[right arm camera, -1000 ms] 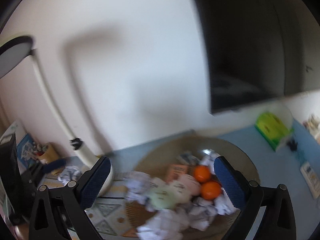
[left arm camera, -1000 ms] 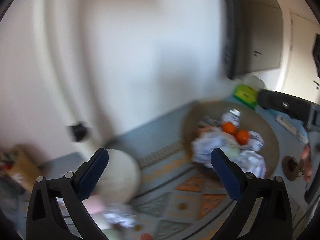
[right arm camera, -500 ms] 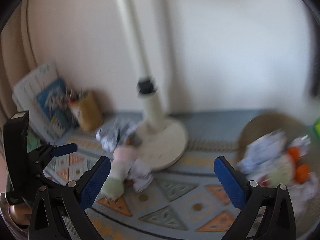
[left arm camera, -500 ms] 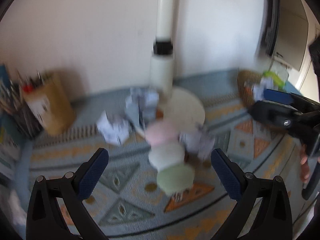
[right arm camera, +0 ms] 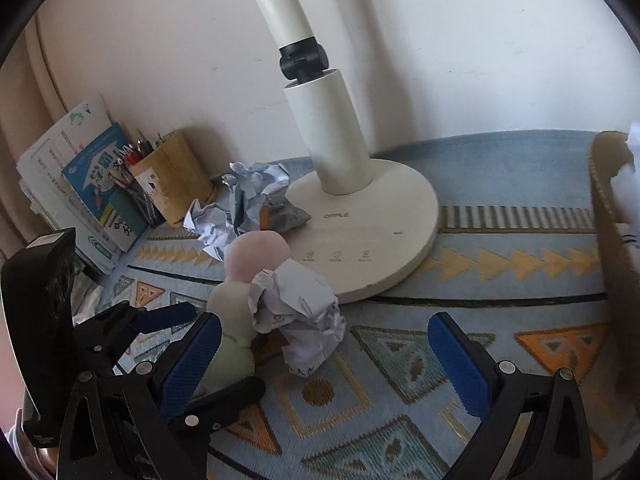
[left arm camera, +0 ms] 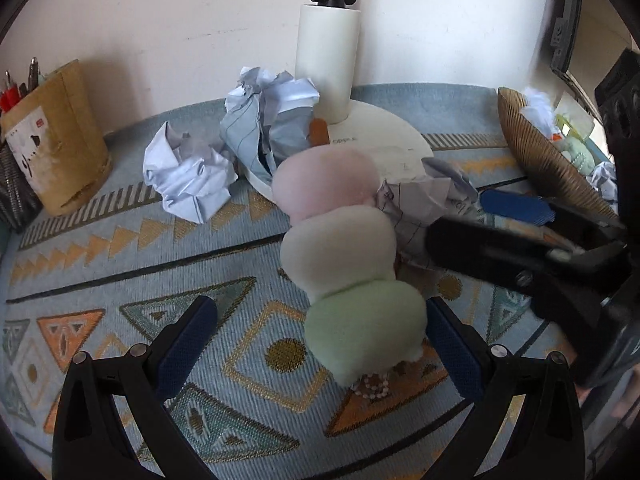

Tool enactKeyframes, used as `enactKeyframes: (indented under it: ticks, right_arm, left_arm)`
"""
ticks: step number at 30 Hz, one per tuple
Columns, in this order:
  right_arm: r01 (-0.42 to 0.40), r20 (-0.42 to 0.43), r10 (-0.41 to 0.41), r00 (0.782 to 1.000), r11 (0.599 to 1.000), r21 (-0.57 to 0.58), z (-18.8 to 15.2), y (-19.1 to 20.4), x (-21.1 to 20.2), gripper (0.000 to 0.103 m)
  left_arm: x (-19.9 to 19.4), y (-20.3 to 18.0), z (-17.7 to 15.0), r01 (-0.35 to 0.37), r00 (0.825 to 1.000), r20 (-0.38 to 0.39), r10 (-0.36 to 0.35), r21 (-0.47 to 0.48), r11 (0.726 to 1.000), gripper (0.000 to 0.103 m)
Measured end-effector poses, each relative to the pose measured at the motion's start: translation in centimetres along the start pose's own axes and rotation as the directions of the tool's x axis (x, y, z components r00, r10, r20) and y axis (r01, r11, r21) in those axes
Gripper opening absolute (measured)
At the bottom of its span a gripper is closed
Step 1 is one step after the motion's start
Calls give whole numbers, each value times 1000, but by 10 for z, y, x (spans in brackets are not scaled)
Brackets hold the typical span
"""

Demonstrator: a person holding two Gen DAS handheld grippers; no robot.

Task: Organize objects
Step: 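Move the left tool to the stacked pastel plush while the right tool approaches a paper ball, then grasp the pastel plush with the left tool while the right tool grasps a paper ball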

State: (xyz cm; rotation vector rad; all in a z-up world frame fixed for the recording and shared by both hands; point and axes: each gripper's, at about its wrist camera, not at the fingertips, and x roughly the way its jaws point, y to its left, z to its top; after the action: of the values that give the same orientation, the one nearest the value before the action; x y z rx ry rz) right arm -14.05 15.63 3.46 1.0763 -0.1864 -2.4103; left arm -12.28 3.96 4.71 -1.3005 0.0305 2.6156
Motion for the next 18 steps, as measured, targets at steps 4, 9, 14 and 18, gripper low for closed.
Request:
enactKeyframes:
  ticks: [4, 9, 14, 18]
  right_arm:
    - [-31, -28, 32, 999, 999, 32, 1, -4, 8, 103]
    - [-65, -33, 67, 997, 996, 58, 1, -9, 9, 103]
    - [-51, -39, 53, 998, 997, 50, 2, -6, 11, 103]
    - [-22, -39, 24, 999, 999, 43, 1, -4, 12, 96]
  left_arm:
    - [4, 1, 3, -10, 1000, -3, 10, -2, 1000, 102]
    - [8, -11, 4, -59, 998, -23, 60, 47, 997, 103]
    - [5, -6, 3, -29, 999, -16, 30, 31, 999, 102]
    - [5, -7, 2, -42, 999, -20, 43, 40, 998, 102]
